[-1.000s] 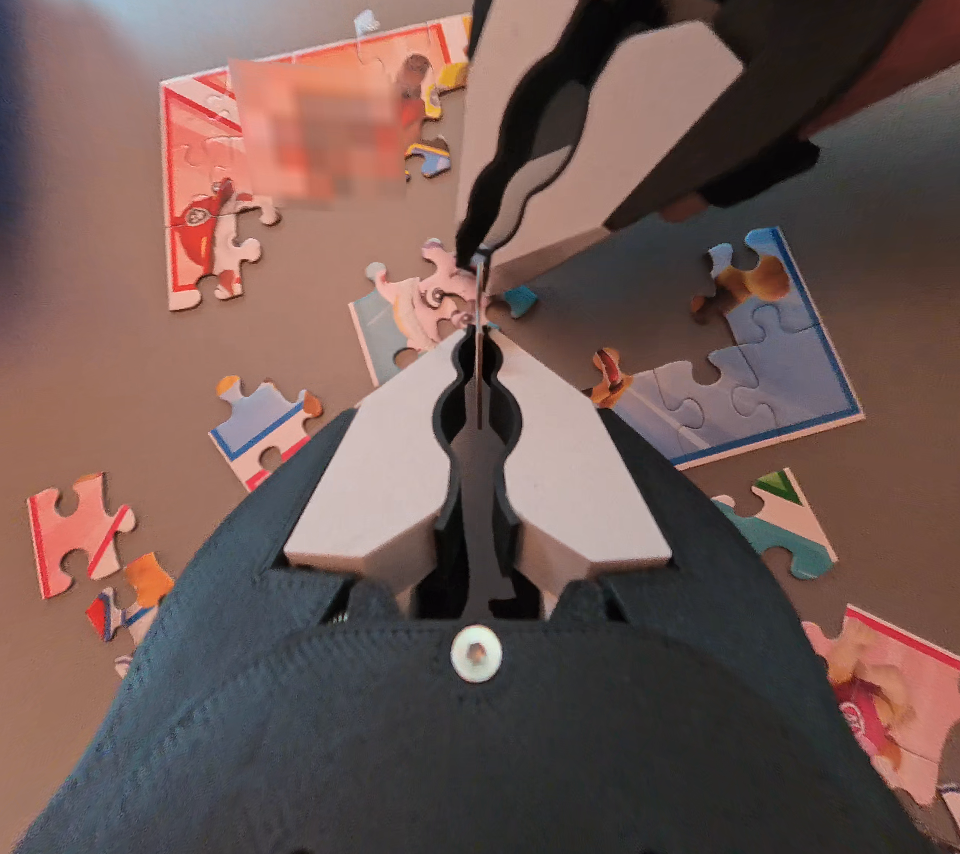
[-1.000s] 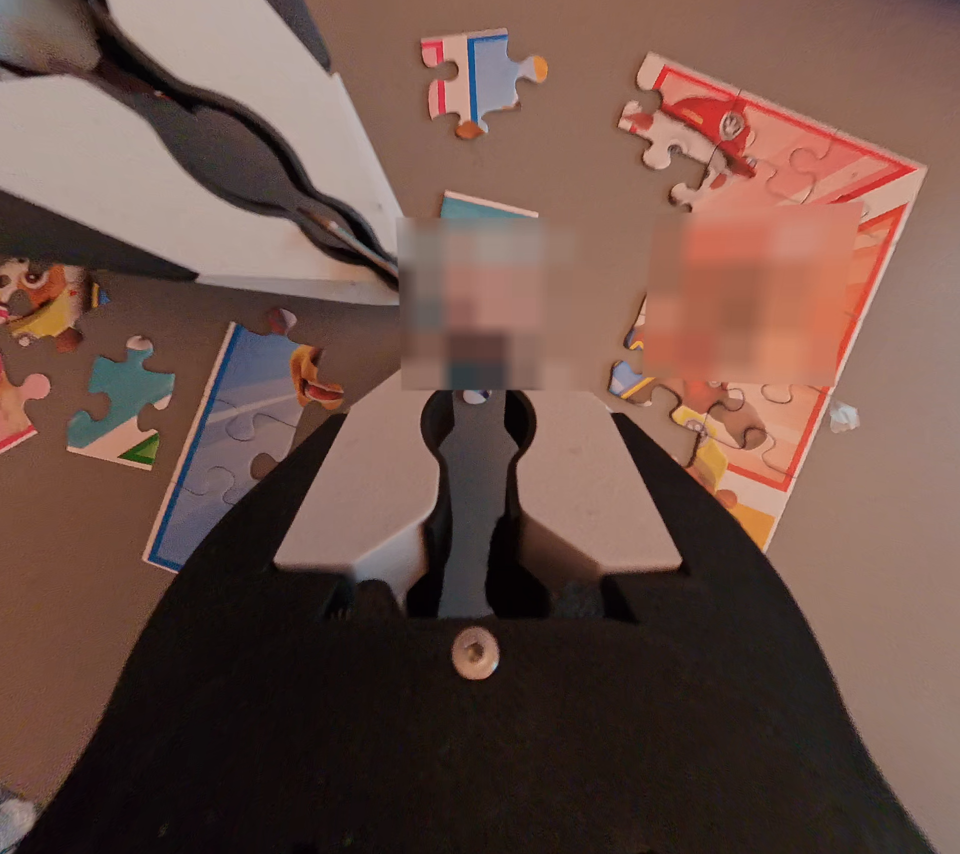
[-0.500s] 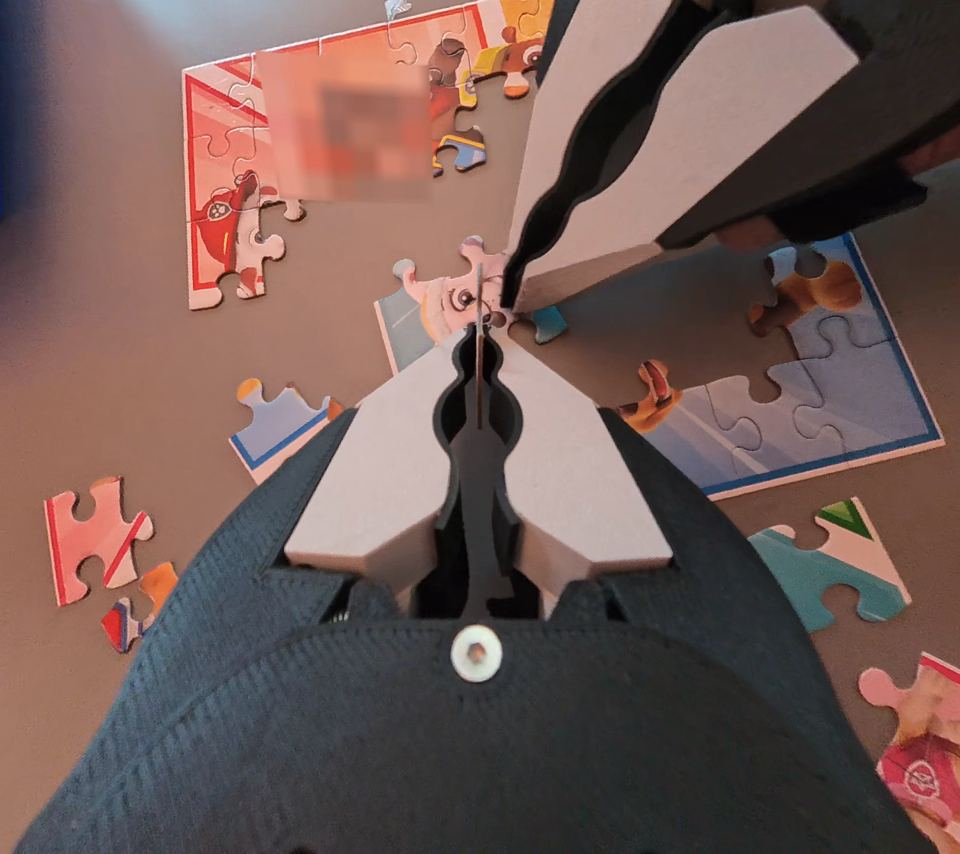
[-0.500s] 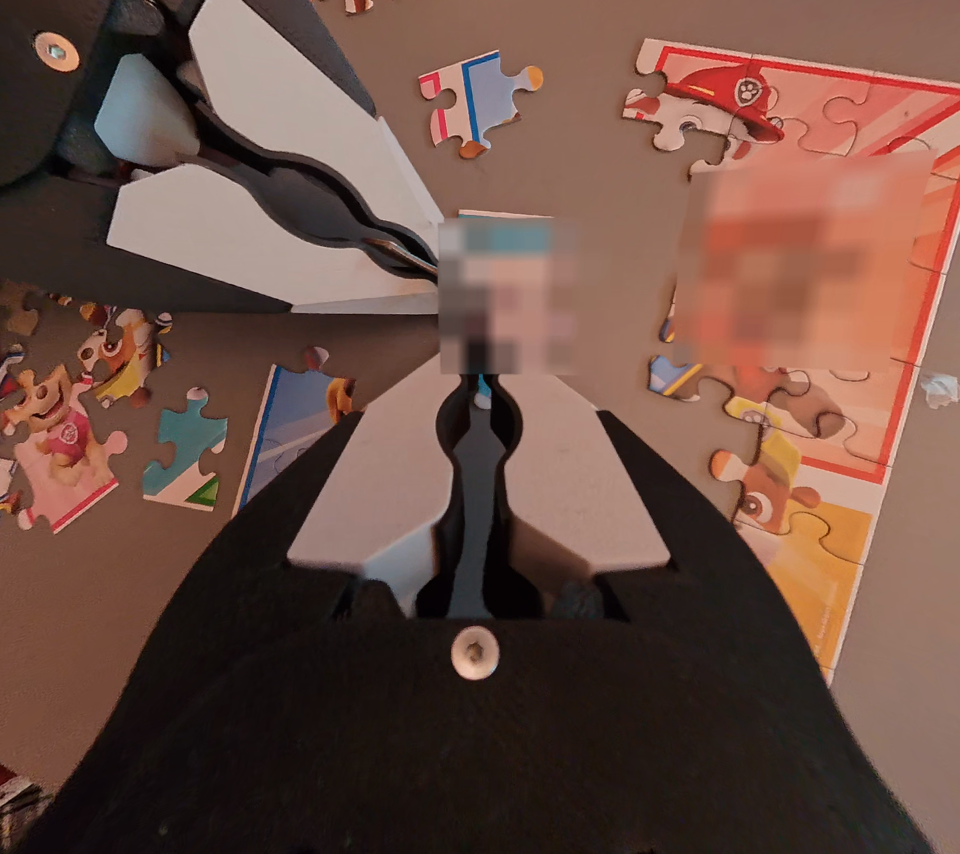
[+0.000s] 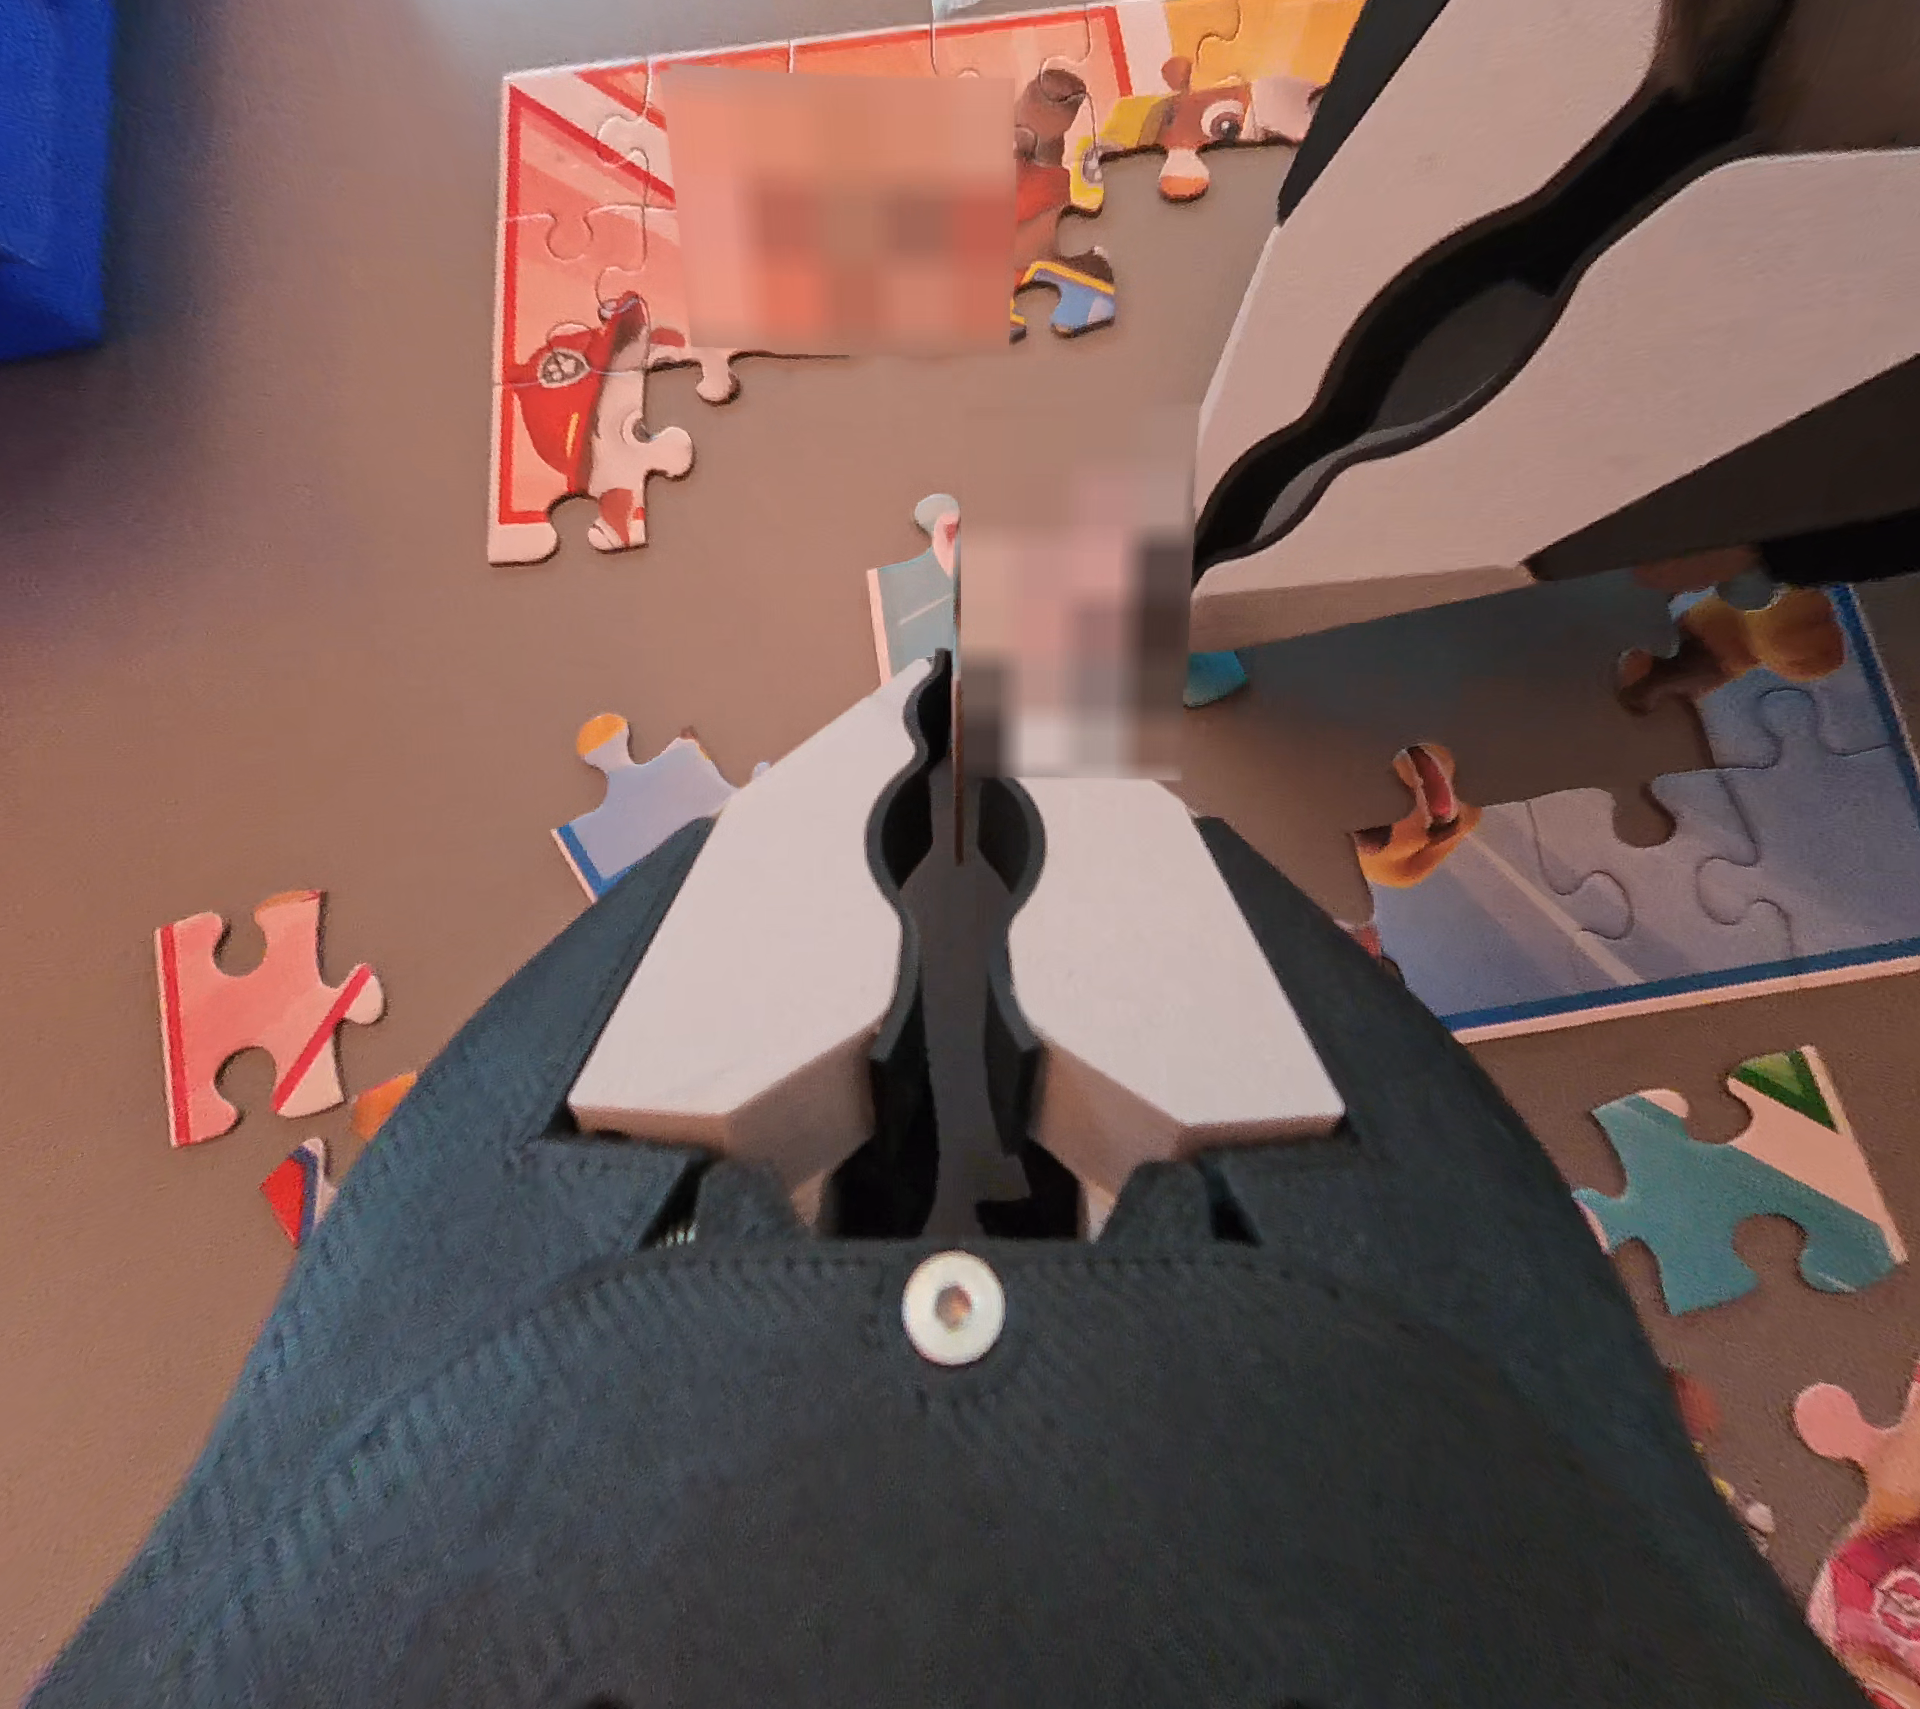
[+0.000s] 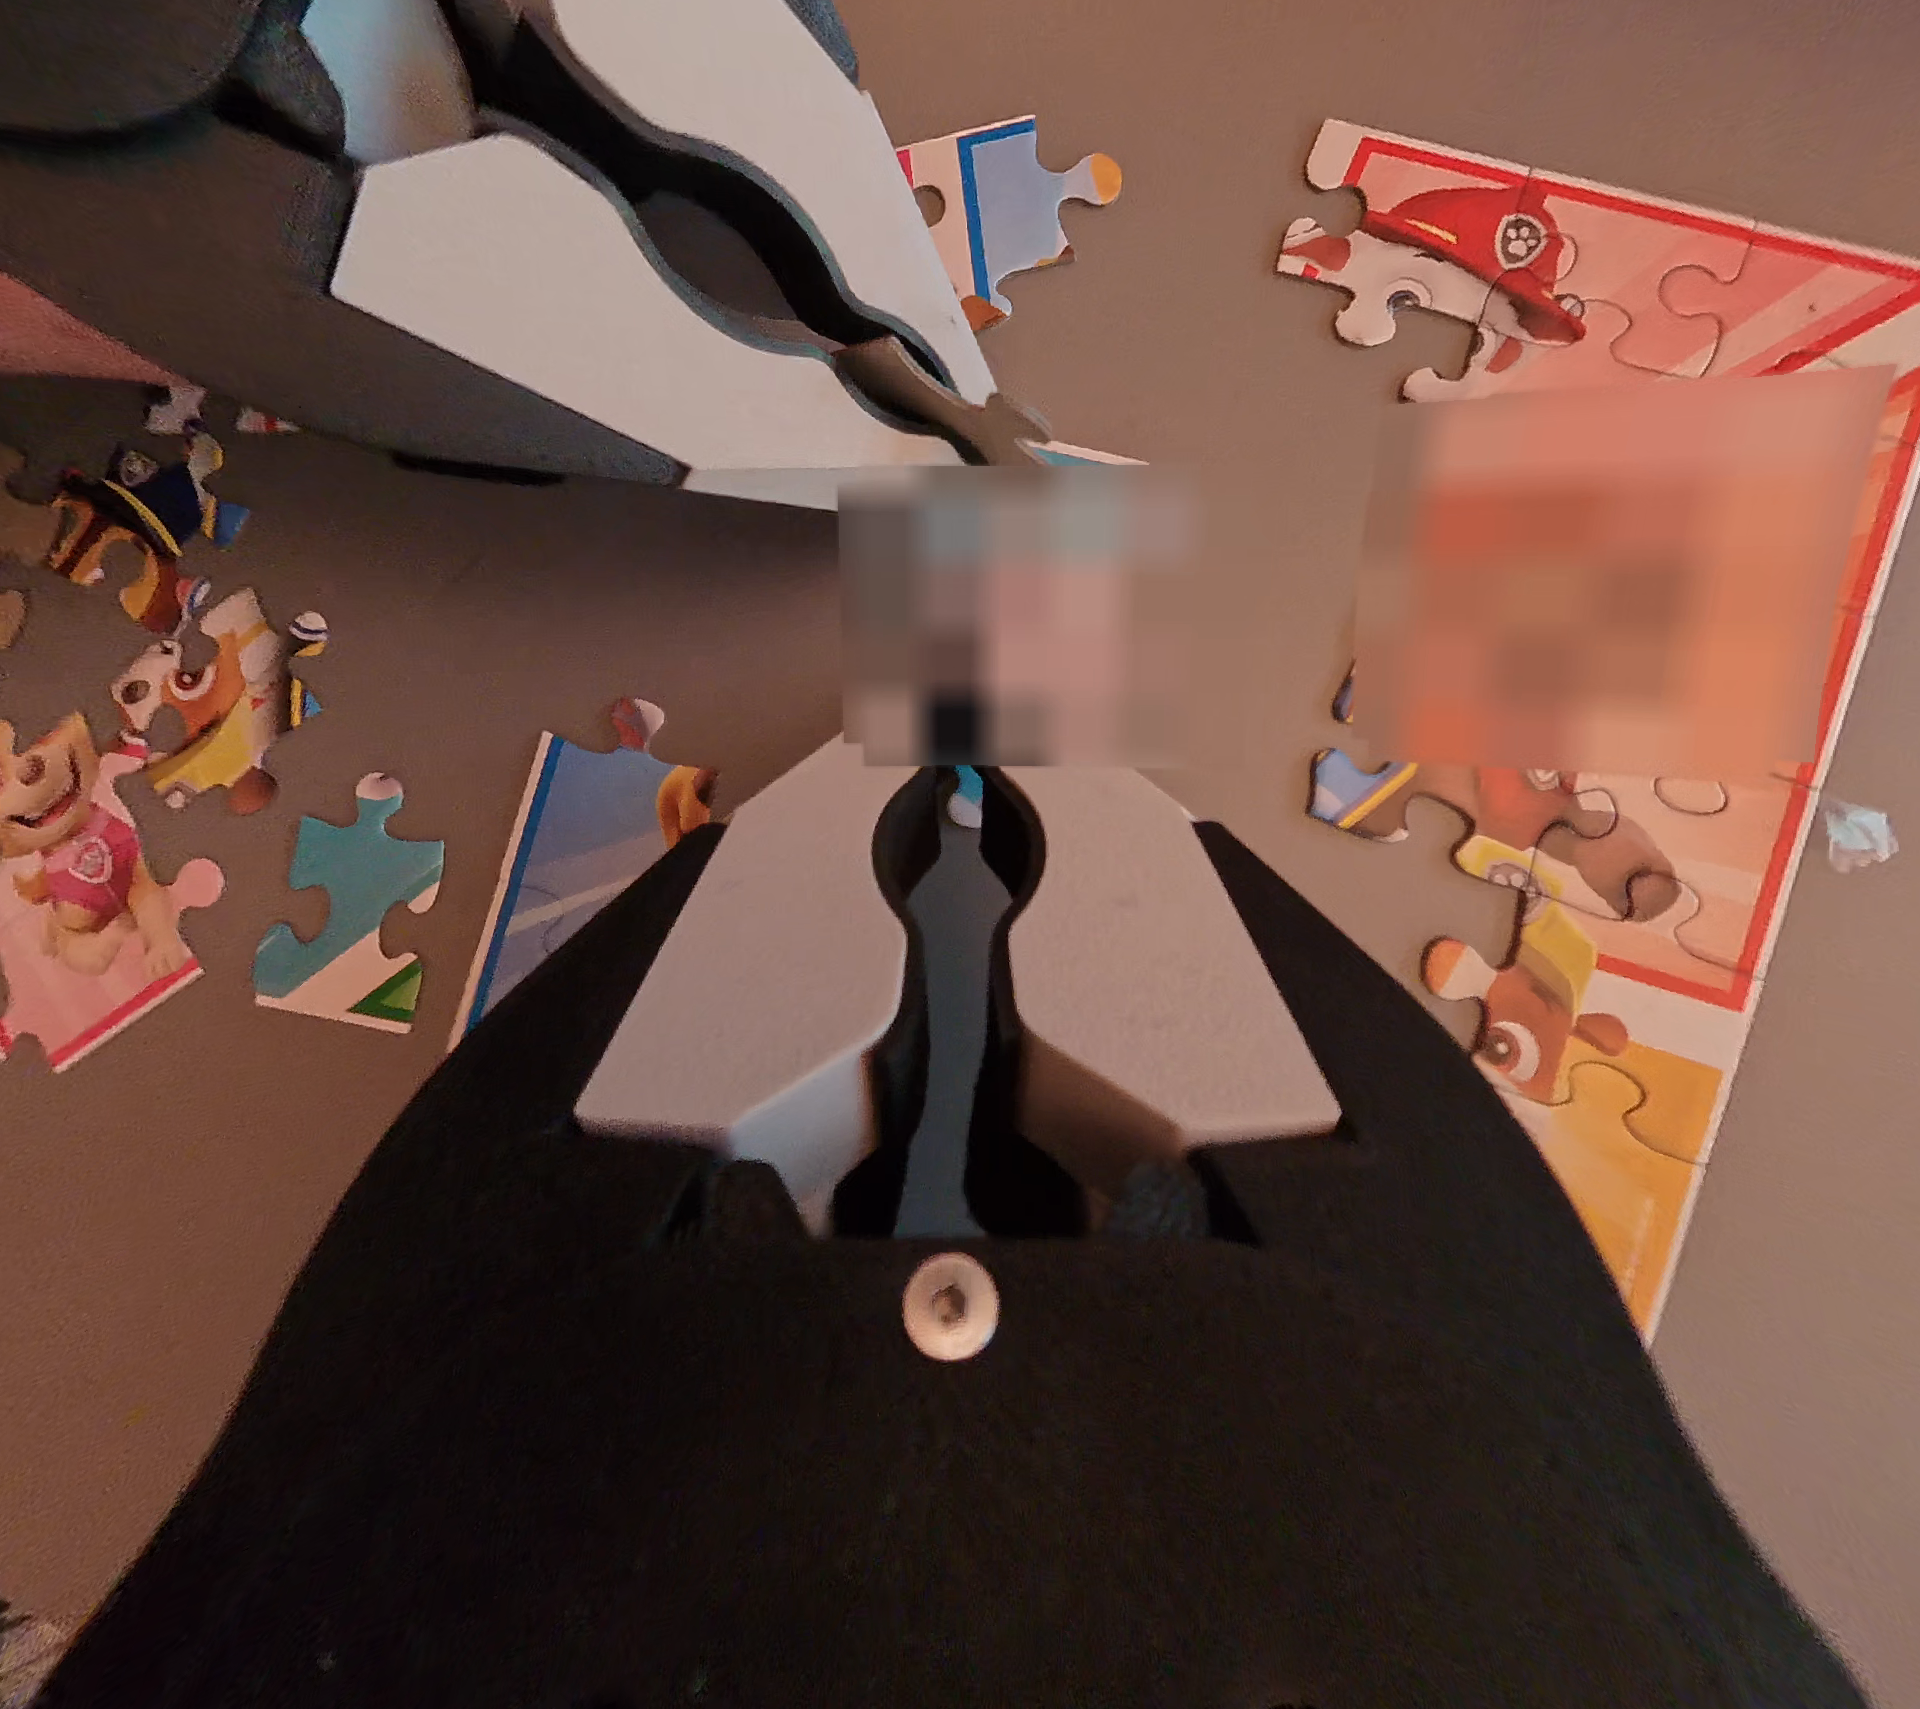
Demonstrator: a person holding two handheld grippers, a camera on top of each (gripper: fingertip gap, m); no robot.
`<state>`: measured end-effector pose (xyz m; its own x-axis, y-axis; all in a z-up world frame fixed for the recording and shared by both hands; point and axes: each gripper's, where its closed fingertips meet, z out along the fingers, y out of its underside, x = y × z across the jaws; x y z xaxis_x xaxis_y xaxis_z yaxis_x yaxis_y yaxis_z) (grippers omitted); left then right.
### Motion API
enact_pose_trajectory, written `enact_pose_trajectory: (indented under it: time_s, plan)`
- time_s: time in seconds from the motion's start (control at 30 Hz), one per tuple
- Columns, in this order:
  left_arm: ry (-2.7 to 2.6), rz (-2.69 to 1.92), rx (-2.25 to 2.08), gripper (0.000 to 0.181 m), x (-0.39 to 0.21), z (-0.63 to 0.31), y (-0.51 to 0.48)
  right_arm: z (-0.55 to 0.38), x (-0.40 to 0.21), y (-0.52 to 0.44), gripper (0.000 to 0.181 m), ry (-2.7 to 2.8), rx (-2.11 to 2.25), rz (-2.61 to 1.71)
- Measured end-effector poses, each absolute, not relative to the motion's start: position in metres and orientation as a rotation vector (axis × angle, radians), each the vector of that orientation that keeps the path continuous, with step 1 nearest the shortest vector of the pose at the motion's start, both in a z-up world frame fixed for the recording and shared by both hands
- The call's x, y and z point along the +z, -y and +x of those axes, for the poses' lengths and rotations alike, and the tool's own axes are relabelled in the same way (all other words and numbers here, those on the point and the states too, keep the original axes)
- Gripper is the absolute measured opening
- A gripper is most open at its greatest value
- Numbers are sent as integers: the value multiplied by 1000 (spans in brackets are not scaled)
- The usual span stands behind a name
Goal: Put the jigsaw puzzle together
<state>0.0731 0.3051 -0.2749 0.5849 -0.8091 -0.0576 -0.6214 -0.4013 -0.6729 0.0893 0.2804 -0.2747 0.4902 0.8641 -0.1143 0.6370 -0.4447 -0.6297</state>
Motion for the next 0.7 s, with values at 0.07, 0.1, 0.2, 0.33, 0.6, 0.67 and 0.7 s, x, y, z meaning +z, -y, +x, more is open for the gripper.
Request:
enact_pose_trajectory:
  time_s: [0.07,0.1,0.2,0.33,0.6,0.67,0.7]
  plan:
    - [-1132,-2158,-358,1,-275,74,-305,91,-275,-281,0,1197,587,-2239]
    - [-1138,-2154,-345,1,-276,74,-305,91,-275,-281,0,1176,591,-2243]
    - [-1130,-2160,-352,1,-276,74,-305,91,-275,-281,0,1161,574,-2251]
    - [-1124,-2162,-357,1,-276,74,-305,84,-266,-278,0,1197,587,-2201]
    - [-1120,-2173,-371,0,-276,73,-305,84,-275,-297,0,1276,494,-2168]
    - [-1120,-2171,-373,0,-276,74,-305,88,-276,-300,0,1245,472,-2168]
    - [-1118,-2172,-377,1,-276,73,-305,88,-276,-300,0,1217,484,-2174]
